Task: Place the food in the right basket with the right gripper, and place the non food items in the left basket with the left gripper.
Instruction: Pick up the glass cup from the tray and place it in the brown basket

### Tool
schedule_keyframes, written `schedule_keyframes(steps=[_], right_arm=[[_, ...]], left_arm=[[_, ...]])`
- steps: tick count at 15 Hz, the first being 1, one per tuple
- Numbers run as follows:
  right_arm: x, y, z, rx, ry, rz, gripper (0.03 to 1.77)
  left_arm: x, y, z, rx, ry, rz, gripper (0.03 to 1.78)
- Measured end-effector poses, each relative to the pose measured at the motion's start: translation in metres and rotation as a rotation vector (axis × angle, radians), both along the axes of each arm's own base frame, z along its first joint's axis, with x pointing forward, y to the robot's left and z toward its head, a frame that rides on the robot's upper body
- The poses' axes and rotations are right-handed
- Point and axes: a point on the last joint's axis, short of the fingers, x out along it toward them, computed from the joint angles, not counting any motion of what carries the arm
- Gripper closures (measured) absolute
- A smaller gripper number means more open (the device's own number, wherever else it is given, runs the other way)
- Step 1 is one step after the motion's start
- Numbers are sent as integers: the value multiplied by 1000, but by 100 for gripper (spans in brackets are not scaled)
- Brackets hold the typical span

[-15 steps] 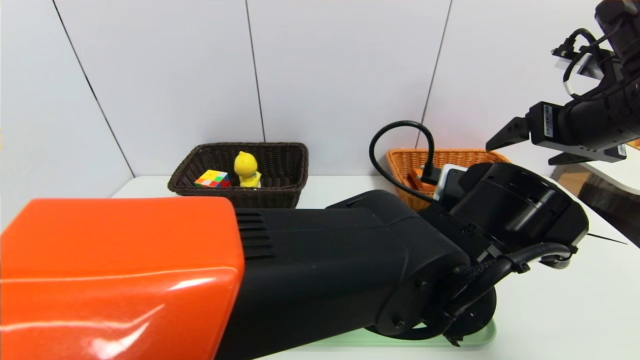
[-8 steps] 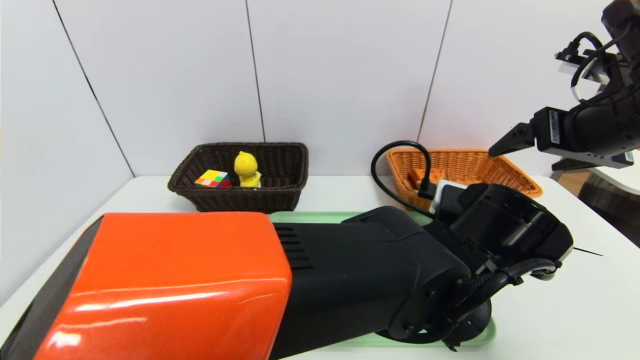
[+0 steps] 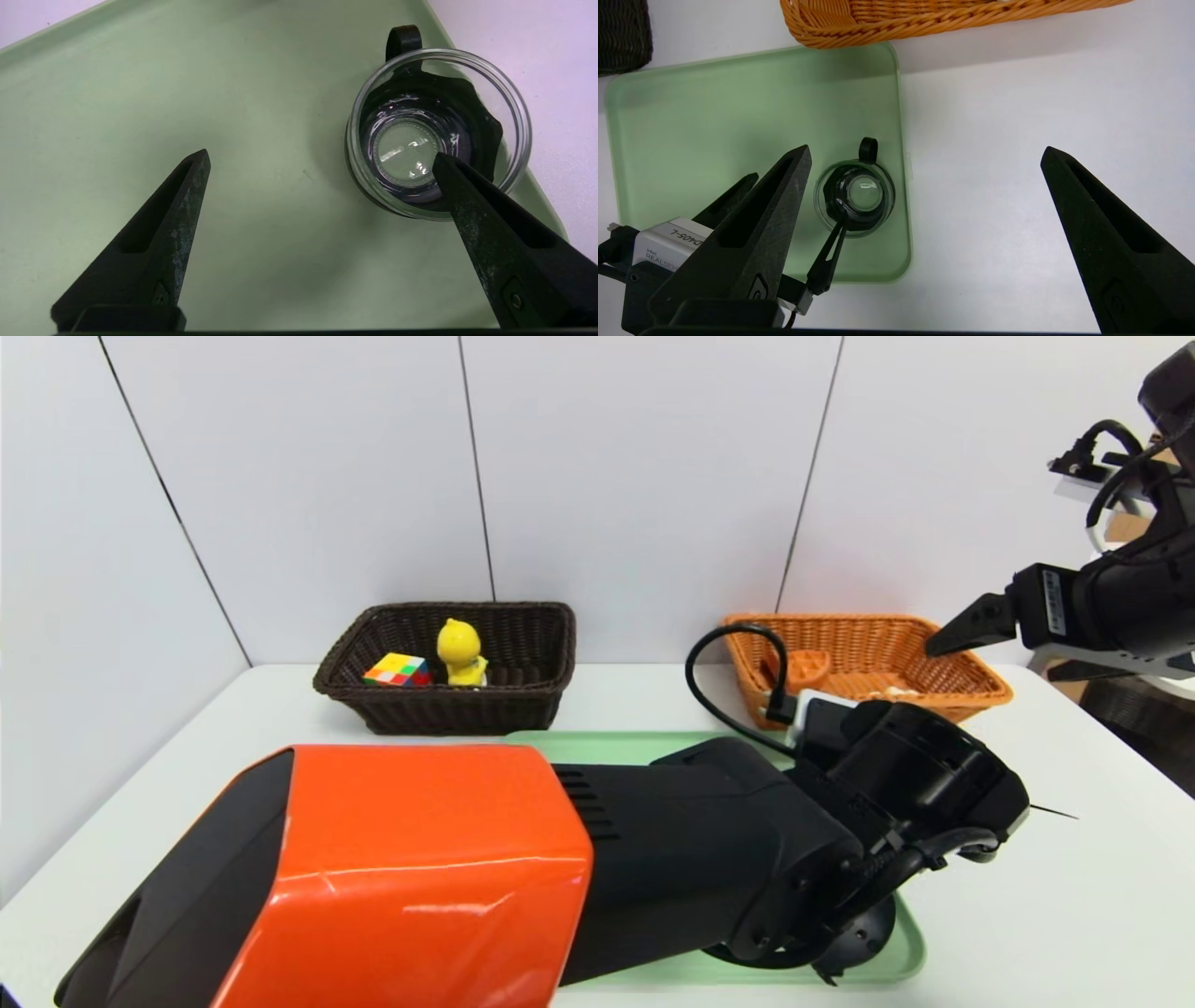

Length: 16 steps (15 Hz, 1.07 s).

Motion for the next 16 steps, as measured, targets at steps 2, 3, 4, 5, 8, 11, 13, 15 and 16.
schedule_keyframes(steps=[2,3,4,5,8,11,13,15,16], right_arm=[[-2,-1,-2,-2,8,0,10],[-4,-1,-3,-2,11,2,10],[-4,-1,-3,-2,12,3,10],[-5,-1,-3,-1,13,4,10],[-6,-1,-4,0,16,6,10],[-5,1,-5,-3,20,12,10],[-5,4,-7,-6,25,23,10],[-5,7,-8,-8,30,33,10],[-5,7,-8,-8,30,35,10]], left_arm=[[1,0,-1,-3,-5,22,12],[1,0,-2,-3,-7,31,12],[2,0,-2,-6,-7,33,12],[1,-1,-3,-7,-8,32,12],[3,-2,-8,-1,-3,37,12],[8,-2,-13,3,3,41,12],[12,-1,-14,-3,1,47,12],[15,0,-14,-4,1,51,12],[16,0,-14,-4,2,51,12]])
